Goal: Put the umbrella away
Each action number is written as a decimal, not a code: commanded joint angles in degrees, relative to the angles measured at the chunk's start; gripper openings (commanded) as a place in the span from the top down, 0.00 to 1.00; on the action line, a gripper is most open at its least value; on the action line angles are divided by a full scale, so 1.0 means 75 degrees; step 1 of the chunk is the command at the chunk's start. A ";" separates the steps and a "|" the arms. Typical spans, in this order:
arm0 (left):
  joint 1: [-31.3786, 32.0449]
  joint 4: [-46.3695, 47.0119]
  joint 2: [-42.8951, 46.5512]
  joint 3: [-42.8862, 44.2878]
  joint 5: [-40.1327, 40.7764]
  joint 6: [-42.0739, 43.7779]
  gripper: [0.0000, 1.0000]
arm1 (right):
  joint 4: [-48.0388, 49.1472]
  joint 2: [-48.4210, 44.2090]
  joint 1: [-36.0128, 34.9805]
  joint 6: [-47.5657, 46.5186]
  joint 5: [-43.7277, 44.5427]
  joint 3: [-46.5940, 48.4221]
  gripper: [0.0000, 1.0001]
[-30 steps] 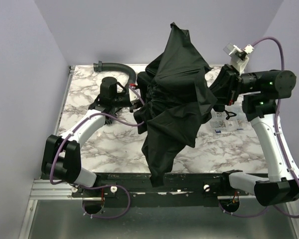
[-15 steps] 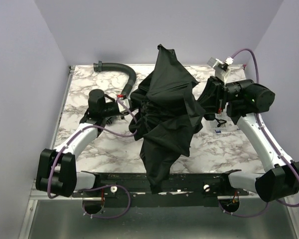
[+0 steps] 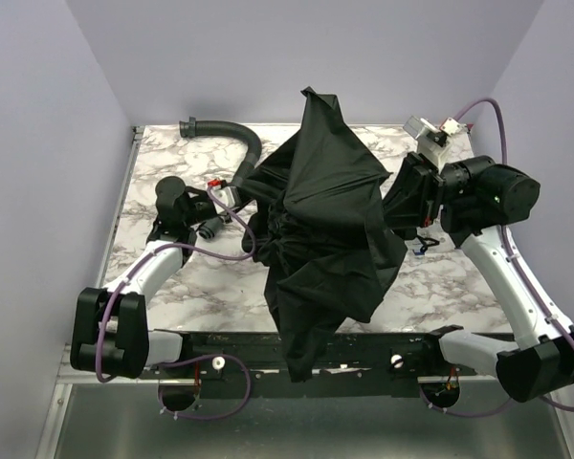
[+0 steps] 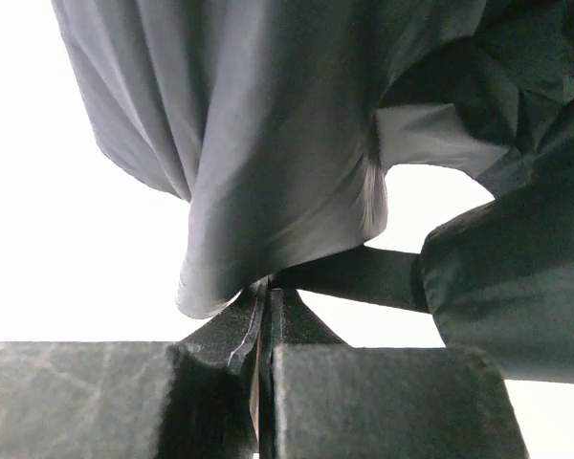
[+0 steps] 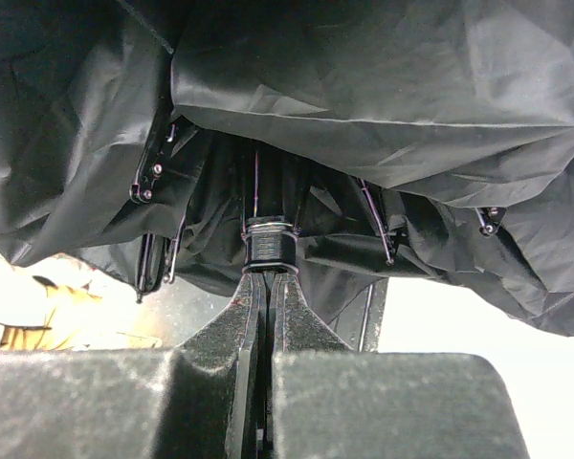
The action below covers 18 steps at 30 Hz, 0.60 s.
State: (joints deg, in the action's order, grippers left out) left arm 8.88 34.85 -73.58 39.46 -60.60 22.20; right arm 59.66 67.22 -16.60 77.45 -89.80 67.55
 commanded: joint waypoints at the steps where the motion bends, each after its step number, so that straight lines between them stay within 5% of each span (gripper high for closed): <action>1: -0.0094 0.1544 -0.0161 -0.0330 -0.0604 -0.0894 1.00 | -0.1624 -0.0371 -0.0117 -0.1365 -0.0727 0.0106 1.00; 7: -0.0095 0.2185 -0.0493 -0.0525 -0.0746 -0.1368 1.00 | -0.2483 -0.0538 -0.0253 -0.2126 -0.0732 -0.0328 1.00; 18: -0.0101 0.2373 -0.1435 0.0842 -0.1239 -0.1534 1.00 | -0.1068 -0.0590 -0.0586 -0.1588 -0.0737 -0.2265 1.00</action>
State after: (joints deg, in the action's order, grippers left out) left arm 8.36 50.19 -83.15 42.19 -65.47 10.72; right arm 45.54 62.41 -20.47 64.14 -89.84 52.69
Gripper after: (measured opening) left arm 0.009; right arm 0.046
